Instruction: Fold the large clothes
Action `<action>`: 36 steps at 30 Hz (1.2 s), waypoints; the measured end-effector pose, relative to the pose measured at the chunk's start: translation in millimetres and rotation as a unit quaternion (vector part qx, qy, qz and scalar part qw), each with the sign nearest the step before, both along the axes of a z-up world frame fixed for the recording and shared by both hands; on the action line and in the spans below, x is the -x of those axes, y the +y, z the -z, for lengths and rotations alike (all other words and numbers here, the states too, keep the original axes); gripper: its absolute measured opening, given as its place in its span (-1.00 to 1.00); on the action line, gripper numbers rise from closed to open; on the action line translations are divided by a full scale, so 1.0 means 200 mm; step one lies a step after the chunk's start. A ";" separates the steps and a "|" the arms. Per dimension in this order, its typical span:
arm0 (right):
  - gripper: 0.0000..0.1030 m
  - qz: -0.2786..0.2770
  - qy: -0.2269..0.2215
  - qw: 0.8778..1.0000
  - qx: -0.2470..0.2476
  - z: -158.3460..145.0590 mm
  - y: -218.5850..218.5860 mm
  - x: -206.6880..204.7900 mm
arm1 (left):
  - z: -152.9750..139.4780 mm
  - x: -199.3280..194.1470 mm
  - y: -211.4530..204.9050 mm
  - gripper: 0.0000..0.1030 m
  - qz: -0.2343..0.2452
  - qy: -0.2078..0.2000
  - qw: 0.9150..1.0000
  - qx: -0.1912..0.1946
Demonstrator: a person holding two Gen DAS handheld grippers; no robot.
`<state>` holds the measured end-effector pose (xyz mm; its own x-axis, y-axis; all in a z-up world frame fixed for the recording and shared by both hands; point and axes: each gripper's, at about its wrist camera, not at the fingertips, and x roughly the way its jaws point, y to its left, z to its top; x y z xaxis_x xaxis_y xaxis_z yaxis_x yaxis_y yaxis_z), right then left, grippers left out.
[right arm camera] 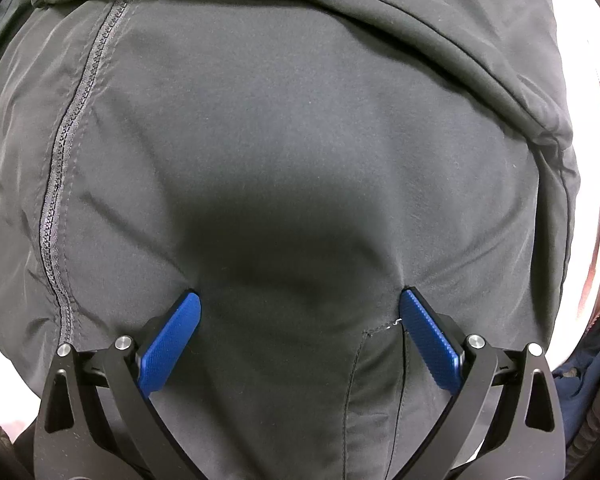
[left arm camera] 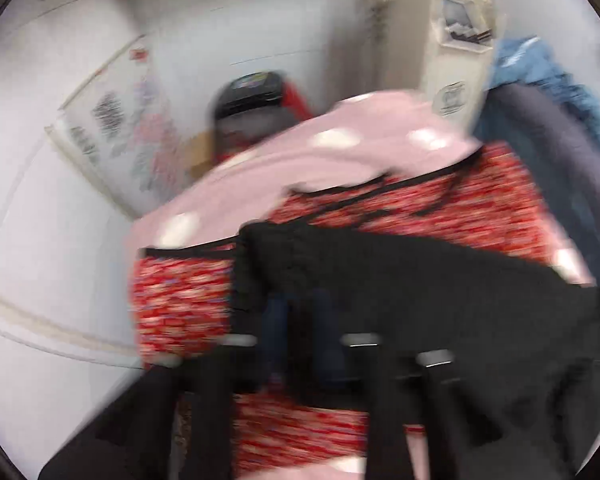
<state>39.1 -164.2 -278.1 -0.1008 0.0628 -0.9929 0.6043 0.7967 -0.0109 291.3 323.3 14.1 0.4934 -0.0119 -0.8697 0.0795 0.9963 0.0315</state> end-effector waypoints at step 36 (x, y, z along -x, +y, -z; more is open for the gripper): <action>0.90 0.167 -0.047 0.985 0.021 -0.24 -0.29 0.49 | 0.51 1.64 -2.20 0.74 0.467 0.186 0.859 0.097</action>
